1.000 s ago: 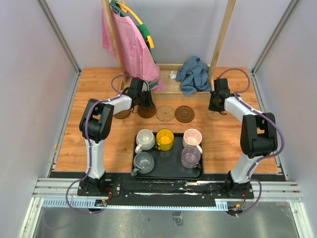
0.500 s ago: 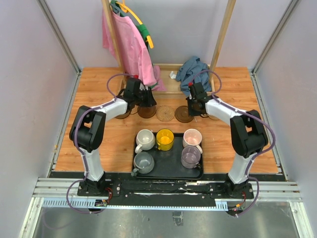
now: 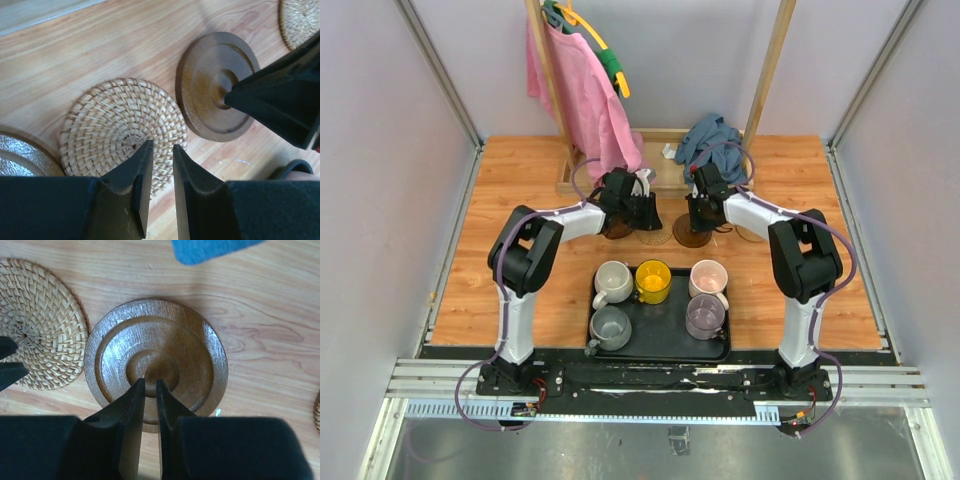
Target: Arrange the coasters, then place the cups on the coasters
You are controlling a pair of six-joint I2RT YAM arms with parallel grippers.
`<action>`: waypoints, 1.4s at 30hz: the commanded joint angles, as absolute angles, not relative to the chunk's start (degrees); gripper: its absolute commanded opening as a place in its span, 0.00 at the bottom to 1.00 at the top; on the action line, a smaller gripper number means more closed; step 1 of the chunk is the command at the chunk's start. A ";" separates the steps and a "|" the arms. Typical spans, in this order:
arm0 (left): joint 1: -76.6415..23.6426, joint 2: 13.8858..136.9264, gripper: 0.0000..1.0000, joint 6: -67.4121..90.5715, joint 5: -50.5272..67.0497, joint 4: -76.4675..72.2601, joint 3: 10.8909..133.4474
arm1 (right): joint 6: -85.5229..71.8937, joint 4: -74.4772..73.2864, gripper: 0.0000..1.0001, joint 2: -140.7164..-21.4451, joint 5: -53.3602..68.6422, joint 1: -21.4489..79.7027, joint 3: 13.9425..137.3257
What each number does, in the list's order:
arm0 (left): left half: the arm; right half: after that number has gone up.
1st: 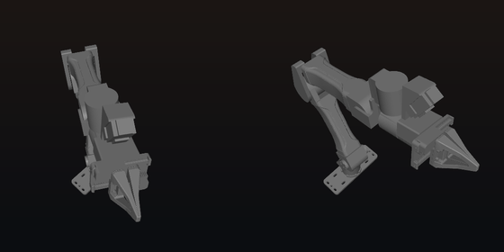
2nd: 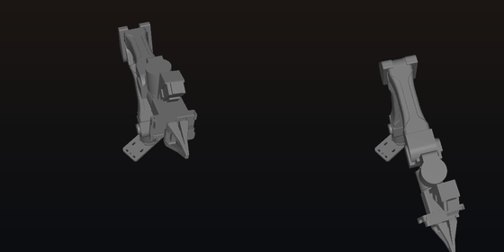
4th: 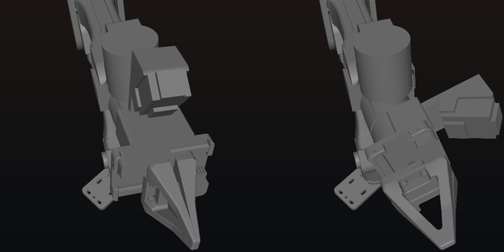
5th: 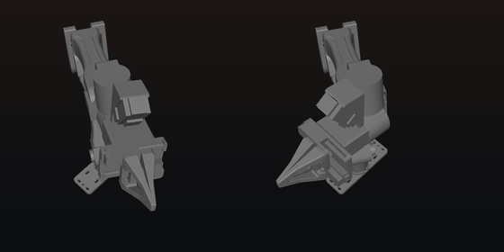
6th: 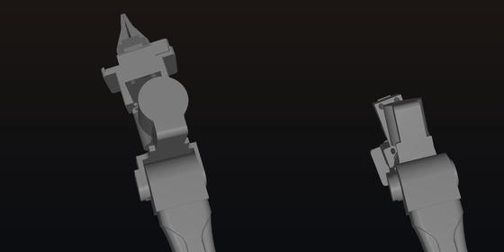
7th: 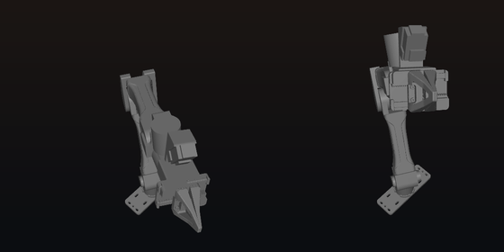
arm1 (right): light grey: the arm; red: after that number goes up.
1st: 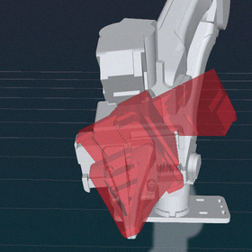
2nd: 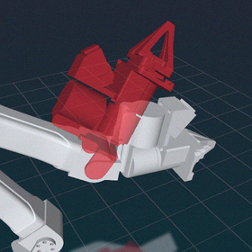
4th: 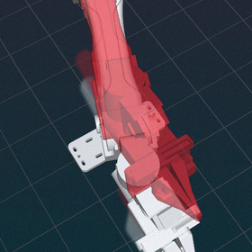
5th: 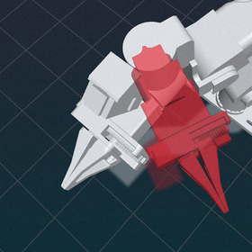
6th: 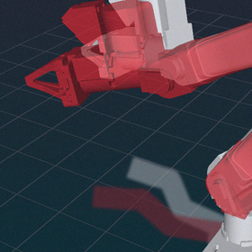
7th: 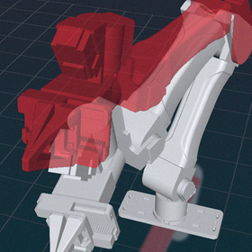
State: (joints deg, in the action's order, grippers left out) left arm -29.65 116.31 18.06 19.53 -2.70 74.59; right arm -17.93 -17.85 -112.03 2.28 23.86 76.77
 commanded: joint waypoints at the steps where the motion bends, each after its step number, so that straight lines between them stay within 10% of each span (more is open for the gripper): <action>1: -29.82 119.07 0.27 18.18 19.52 -0.11 78.25 | -17.65 -18.46 0.17 -113.28 4.72 24.90 79.41; 42: -32.70 129.11 0.26 17.62 19.38 4.65 86.89 | -21.23 -21.40 0.15 -115.98 -3.86 16.47 78.17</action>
